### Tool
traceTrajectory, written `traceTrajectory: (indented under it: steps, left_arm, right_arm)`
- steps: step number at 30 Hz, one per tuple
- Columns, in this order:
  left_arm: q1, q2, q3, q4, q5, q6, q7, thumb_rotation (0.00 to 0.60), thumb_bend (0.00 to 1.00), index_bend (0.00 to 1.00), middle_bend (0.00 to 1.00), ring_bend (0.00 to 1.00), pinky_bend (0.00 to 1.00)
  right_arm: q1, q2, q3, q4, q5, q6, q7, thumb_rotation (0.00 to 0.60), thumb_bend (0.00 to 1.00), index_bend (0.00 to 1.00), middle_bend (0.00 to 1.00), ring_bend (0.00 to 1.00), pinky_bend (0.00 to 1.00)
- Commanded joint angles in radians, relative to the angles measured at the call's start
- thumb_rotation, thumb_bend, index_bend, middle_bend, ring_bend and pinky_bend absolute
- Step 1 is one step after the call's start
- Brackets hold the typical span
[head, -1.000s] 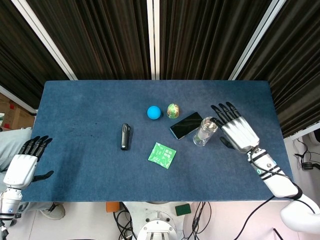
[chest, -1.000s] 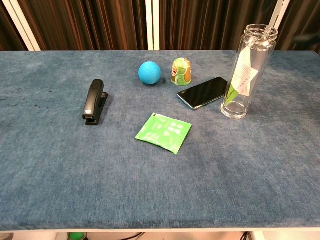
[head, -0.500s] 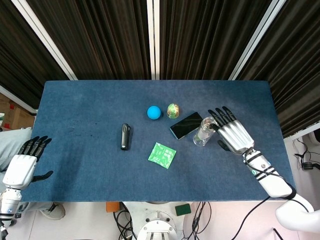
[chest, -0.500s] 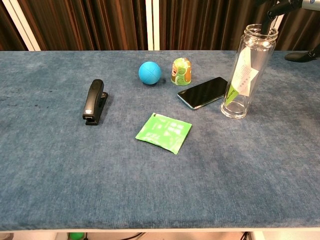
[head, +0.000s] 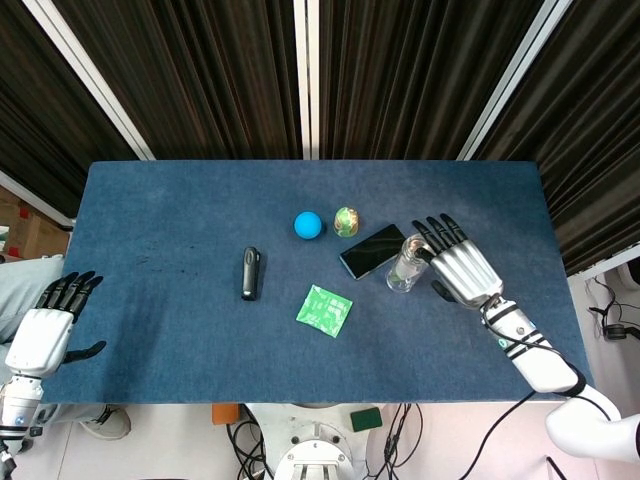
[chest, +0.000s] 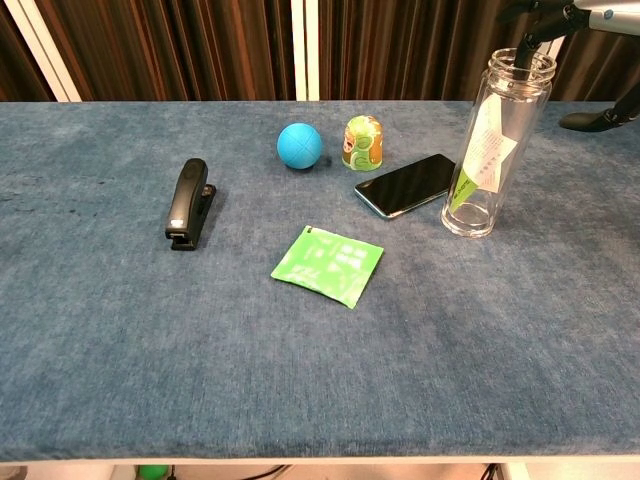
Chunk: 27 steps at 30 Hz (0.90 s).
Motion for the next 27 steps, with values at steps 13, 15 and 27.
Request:
traceTrajectory:
  steps: [13,15,27]
  left_arm:
    - [-0.003,0.001,0.001,0.0,-0.003,-0.009,-0.001,0.6,0.03,0.1,0.08,0.05,0.12]
    - [-0.003,0.002,0.0,0.0,-0.004,-0.009,-0.002,0.6,0.03,0.1,0.08,0.05,0.12]
    - [-0.004,-0.003,0.001,0.011,-0.006,-0.012,-0.012,0.6,0.03,0.1,0.08,0.05,0.12]
  right_arm:
    - [0.02,-0.016,0.001,0.001,0.032,-0.015,-0.078,0.6,0.3,0.37,0.0,0.0,0.0]
    - [0.022,-0.018,0.001,0.001,0.037,-0.015,-0.086,0.6,0.3,0.37,0.0,0.0,0.0]
    - [0.03,-0.03,-0.003,0.007,0.051,-0.007,-0.145,0.6,0.3,0.39,0.0,0.0,0.0]
